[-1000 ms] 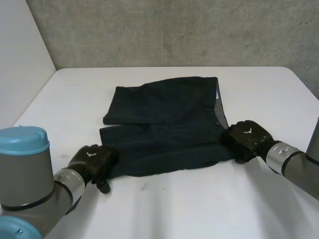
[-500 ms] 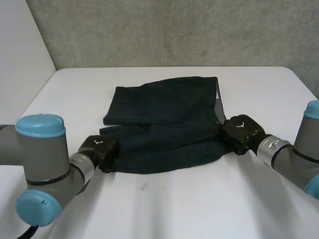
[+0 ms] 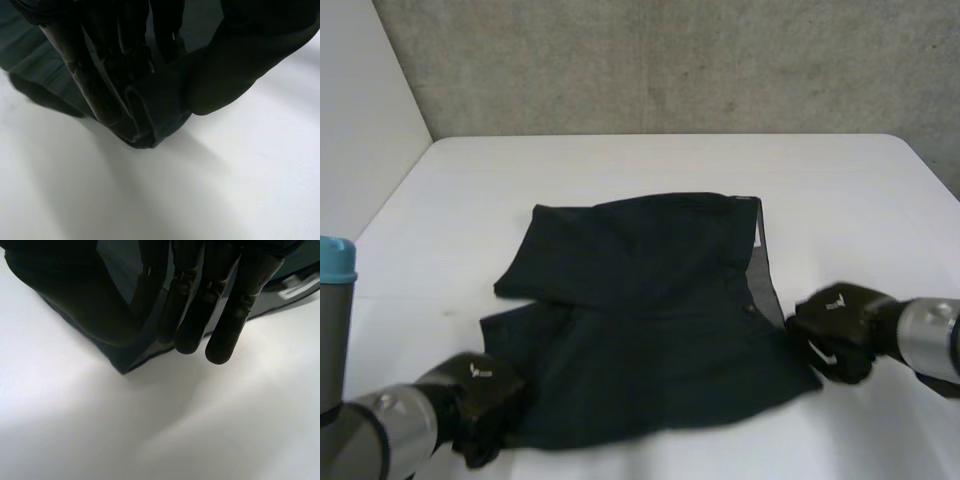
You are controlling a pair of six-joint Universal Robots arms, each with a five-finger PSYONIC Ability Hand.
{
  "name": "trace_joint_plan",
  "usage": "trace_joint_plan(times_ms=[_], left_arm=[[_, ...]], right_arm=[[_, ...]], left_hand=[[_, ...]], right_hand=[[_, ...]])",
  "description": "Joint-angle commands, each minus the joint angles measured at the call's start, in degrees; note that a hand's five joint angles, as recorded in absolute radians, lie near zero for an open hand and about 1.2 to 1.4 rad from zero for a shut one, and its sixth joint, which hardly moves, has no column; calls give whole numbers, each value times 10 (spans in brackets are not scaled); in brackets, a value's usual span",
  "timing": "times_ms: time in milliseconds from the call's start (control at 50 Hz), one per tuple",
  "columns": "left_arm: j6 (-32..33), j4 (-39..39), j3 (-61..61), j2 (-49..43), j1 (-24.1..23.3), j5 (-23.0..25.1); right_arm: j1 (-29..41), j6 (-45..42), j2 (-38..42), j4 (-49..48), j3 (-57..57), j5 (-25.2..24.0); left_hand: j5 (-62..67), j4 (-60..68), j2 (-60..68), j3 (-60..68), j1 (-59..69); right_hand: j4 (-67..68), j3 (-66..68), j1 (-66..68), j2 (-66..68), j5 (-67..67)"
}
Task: Fold the shorts.
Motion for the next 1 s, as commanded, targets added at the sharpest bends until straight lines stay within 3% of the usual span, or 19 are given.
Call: trace_joint_plan(times_ms=[20, 100, 200, 220, 280, 360, 520, 740, 820, 900, 1000], left_arm=[[5, -41, 8, 17, 8, 46], [5, 12, 49, 11, 32, 46], [0, 76, 116, -28, 30, 42], [-4, 81, 142, -54, 28, 42], [-10, 73, 166, -79, 24, 40], [-24, 63, 182, -104, 18, 41], [-32, 69, 208, -125, 16, 40], [-44, 73, 224, -133, 26, 41], [-52, 81, 225, -133, 36, 40], [-62, 82, 225, -133, 43, 41], [-66, 83, 228, -133, 44, 41]], right_arm=[[-33, -57, -33, 62, 13, -15], [-30, -11, -30, 10, -2, -30], [-12, 65, 9, -47, -31, -30], [4, 79, 17, -50, -38, -32], [21, 98, 19, -61, -34, -37], [24, 127, 16, -95, -3, -35], [23, 173, -21, -132, 87, -37], [26, 189, -26, -279, 184, -31], [30, 189, -20, -317, 194, -26], [31, 187, -16, -345, 190, -2], [33, 187, -19, -360, 170, 20]], left_hand=[[138, 118, 119, 121, 153], [138, 118, 119, 121, 153], [138, 118, 119, 121, 153], [138, 118, 119, 121, 153], [138, 118, 119, 121, 153], [138, 118, 119, 121, 153], [138, 118, 119, 121, 153], [138, 118, 119, 121, 153], [138, 118, 119, 121, 153], [138, 118, 119, 121, 153], [138, 118, 119, 121, 153]], right_hand=[[119, 123, 241, 135, 137], [119, 123, 241, 135, 137], [119, 123, 241, 135, 137], [-66, -63, 55, -51, -49], [-117, -114, 4, -102, -99], [-327, -324, -205, -311, -309], [-401, -398, -280, -386, -384], [-348, -345, -226, -332, -330], [-254, -251, -132, -238, -236], [118, 121, 240, 134, 136], [119, 123, 241, 135, 137]])
